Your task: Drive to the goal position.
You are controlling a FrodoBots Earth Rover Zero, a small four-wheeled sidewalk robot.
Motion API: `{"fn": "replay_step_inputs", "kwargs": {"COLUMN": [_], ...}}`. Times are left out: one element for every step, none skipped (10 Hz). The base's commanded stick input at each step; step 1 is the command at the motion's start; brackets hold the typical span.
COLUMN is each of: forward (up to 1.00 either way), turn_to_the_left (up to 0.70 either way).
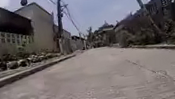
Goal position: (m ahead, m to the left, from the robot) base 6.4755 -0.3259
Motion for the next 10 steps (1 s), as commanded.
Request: {"fn": "replay_step_inputs", "kwargs": {"forward": [1.00, 1.00, 1.00, 1.00, 1.00, 1.00, 1.00, 1.00, 1.00, 1.00], "turn_to_the_left": [0.00, 0.00, 0.00, 0.00, 0.00, 0.00, 0.00, 0.00, 0.00, -0.07]}}
